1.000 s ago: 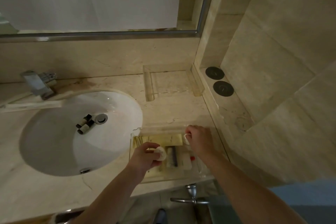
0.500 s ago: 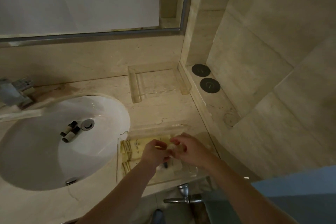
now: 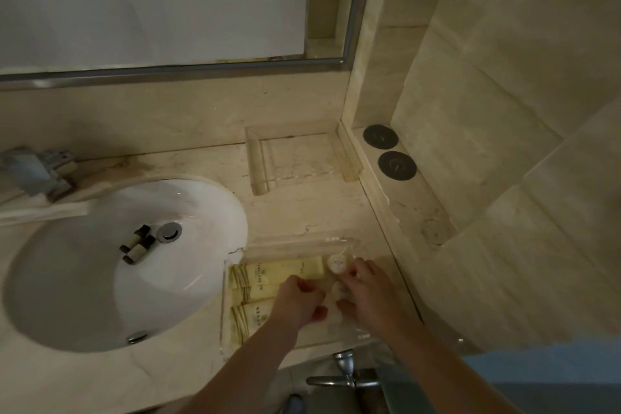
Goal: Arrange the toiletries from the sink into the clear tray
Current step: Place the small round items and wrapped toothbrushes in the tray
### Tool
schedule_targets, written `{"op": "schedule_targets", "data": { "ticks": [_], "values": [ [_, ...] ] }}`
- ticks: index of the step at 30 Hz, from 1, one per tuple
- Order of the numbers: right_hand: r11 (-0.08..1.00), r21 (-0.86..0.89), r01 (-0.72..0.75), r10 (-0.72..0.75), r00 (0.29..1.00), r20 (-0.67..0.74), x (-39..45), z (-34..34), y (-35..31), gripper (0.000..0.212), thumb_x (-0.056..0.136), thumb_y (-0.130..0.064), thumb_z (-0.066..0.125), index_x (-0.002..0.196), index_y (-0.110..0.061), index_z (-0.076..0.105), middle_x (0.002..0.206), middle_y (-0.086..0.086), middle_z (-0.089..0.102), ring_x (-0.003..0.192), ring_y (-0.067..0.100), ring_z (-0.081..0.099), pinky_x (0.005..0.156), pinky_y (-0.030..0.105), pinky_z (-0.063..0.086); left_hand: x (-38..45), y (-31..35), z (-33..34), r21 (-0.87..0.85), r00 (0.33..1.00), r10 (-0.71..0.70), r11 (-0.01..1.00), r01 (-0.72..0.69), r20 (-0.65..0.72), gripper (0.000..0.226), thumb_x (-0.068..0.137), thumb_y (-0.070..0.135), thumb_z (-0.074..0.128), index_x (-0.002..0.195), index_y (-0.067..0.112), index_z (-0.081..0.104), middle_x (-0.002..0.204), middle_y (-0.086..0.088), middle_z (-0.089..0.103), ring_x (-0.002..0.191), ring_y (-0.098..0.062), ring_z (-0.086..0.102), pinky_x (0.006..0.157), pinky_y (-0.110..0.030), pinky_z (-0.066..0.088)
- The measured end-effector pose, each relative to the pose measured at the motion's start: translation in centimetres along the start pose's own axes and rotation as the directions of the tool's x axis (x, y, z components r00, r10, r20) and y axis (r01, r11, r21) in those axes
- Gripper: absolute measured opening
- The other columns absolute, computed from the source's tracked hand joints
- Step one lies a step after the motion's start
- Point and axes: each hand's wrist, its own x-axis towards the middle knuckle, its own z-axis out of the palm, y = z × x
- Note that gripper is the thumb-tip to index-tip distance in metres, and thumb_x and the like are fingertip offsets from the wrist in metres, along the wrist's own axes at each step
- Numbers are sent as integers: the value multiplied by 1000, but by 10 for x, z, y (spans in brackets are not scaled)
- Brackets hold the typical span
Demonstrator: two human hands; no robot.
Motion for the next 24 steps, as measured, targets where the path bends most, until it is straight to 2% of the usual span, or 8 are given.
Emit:
{"op": "schedule_targets", "data": {
  "ticks": [3, 5, 8, 11, 13, 18, 22, 24],
  "values": [
    [999, -47, -20, 19, 999, -36, 4, 2, -1, 49, 55, -48, 71, 99, -27, 64, 94, -4, 62, 83, 20, 58, 69, 33, 49, -3, 5, -15, 3, 999, 43, 999, -43, 1, 12, 82, 0, 63, 84, 2, 51, 72, -16, 59, 56, -26, 58, 66, -41, 57],
    [998, -64, -28, 25, 998, -50, 5, 0, -3, 43, 53, -46, 75, 89, -25, 63, 88, -3, 61, 80, 21, 57, 66, 34, 48, -6, 10, -29, 19, 998, 59, 998, -59, -15, 11, 83, 3, 64, 86, 1, 53, 73, -15, 60, 59, -25, 60, 64, -37, 57],
    [995, -83, -48, 45, 998, -48, 9, -2, -6, 44, 52, -47, 75, 87, -25, 62, 90, -1, 58, 81, 24, 55, 67, 36, 46, -9, 20, -56, -32, 996, 86, 996, -87, -22, 10, 83, 4, 64, 86, 2, 54, 73, -12, 60, 61, -24, 61, 57, -32, 55],
    [997, -77, 12, -19, 995, -96, 15, -7, -13, 36, 60, -52, 65, 85, -26, 61, 87, -2, 57, 82, 23, 54, 70, 35, 37, -11, 30, -90, -91, 991, 130, 987, -131, -17, 8, 84, 3, 62, 84, 2, 54, 69, -11, 57, 55, -21, 58, 48, -28, 47],
    [996, -54, 65, -74, 981, -180, 25, -15, -22, 26, 71, -47, 56, 81, -24, 59, 84, -1, 55, 79, 23, 54, 69, 34, 37, -13, 39, -114, -119, 985, 167, 978, -169, -32, 7, 84, 1, 60, 82, 2, 54, 68, -11, 56, 51, -20, 56, 45, -26, 44],
    [956, 119, 269, -226, 931, -285, 85, -31, -108, 17, 80, -33, 50, 81, -19, 60, 81, -3, 56, 77, 20, 55, 68, 30, 45, -24, 47, -205, -207, 954, 188, 949, -238, -234, 7, 84, 2, 59, 80, 5, 54, 66, -9, 55, 48, -17, 55, 42, -23, 41],
    [876, 305, 373, -319, 924, -212, 128, -31, -209, 16, 80, -35, 49, 85, -24, 60, 82, -11, 57, 78, 10, 56, 62, 24, 47, -37, 36, -286, -263, 899, 143, 926, -269, -415, 11, 86, 2, 56, 77, 8, 53, 63, -6, 53, 44, -13, 53, 41, -21, 40],
    [837, 361, 411, -382, 912, -153, 145, -25, -260, 18, 79, -36, 47, 86, -25, 60, 84, -11, 58, 78, 10, 57, 63, 26, 49, -44, 24, -326, -295, 866, 105, 914, -277, -488, 11, 85, 1, 55, 77, 8, 54, 64, -6, 54, 45, -13, 53, 41, -21, 40]
  ]
}}
